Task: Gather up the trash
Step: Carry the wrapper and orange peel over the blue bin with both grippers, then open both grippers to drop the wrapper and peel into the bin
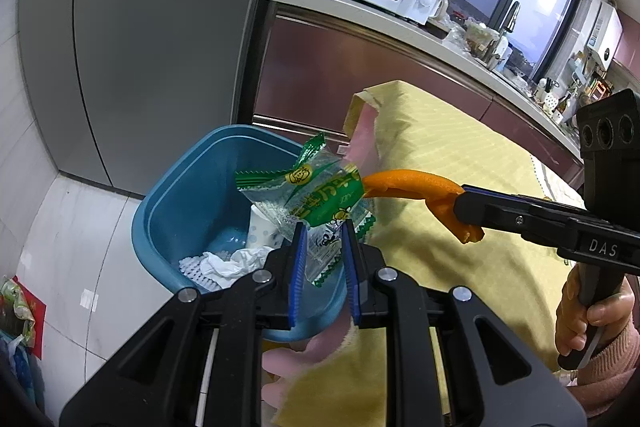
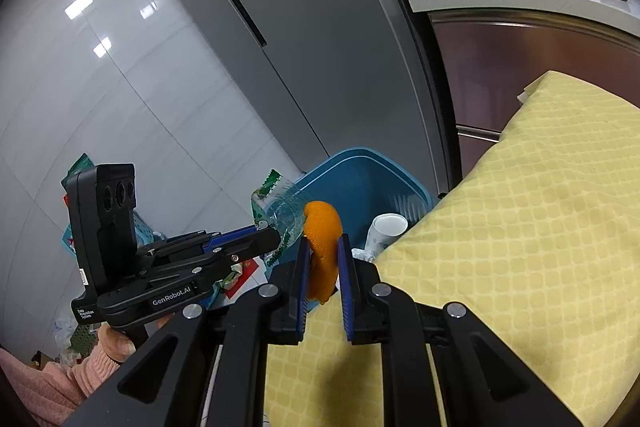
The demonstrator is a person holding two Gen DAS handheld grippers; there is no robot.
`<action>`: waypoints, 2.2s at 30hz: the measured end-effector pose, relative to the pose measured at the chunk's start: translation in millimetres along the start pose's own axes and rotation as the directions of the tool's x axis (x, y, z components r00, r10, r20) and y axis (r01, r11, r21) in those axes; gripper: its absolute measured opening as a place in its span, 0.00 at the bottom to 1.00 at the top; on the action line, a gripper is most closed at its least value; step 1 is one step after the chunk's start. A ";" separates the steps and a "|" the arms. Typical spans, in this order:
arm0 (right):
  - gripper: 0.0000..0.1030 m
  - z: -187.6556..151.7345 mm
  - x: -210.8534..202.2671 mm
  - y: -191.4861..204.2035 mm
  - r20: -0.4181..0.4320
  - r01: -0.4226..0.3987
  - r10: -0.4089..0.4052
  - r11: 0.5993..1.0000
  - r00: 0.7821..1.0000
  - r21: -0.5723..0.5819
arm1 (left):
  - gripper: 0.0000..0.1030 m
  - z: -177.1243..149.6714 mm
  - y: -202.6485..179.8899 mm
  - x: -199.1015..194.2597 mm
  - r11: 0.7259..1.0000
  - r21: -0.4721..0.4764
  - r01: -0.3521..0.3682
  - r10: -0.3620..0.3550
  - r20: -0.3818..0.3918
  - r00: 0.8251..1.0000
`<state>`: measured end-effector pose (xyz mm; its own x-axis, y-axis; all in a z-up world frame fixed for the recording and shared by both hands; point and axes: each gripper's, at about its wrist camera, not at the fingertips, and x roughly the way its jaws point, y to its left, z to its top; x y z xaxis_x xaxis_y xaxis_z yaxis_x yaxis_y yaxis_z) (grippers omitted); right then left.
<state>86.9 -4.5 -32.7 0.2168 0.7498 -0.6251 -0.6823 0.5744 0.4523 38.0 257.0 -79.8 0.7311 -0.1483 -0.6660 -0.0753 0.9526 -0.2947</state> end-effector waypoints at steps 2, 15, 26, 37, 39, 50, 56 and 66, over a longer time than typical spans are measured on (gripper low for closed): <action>0.12 2.2 4.9 0.7 -0.008 0.002 -0.002 1.000 1.000 -0.002 | 0.18 0.7 3.6 3.7 1.000 -0.004 -0.008 0.008 -0.005 1.000; 0.12 10.8 39.8 3.3 -0.060 0.028 -0.028 1.000 0.998 -0.008 | 0.18 -1.4 27.2 32.3 0.997 -0.060 -0.041 0.038 -0.045 0.998; 0.12 14.0 72.4 5.3 -0.123 0.058 -0.060 0.998 0.991 -0.023 | 0.18 -1.4 36.6 61.3 0.994 -0.086 -0.068 0.060 -0.090 0.994; 0.13 23.2 90.3 3.4 -0.172 0.068 -0.069 0.998 0.983 -0.010 | 0.20 1.6 41.7 91.5 0.991 -0.096 -0.094 0.082 -0.129 0.988; 0.13 24.0 90.4 3.1 -0.170 0.070 -0.070 0.998 0.983 -0.008 | 0.22 0.4 43.0 94.5 0.991 -0.102 -0.090 0.076 -0.133 0.988; 0.19 14.9 67.6 -4.5 -0.131 0.058 -0.056 0.998 0.990 0.011 | 0.32 -2.2 28.8 77.9 0.993 -0.069 -0.090 0.084 -0.086 0.993; 0.26 5.2 30.3 -8.1 -0.068 0.067 -0.067 0.998 0.995 -0.010 | 0.36 -0.7 1.3 52.6 0.999 -0.015 -0.045 0.045 -0.023 0.999; 0.29 -23.0 -70.9 -28.0 0.083 0.158 -0.159 0.987 0.984 0.021 | 0.40 -1.5 -84.4 35.6 0.984 0.136 0.112 -0.113 0.004 0.994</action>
<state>74.6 -81.2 -15.7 0.3798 0.6734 -0.6342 -0.6247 0.6924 0.3610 69.3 170.9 -79.6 0.7374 -0.2542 -0.6258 0.0999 0.9573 -0.2711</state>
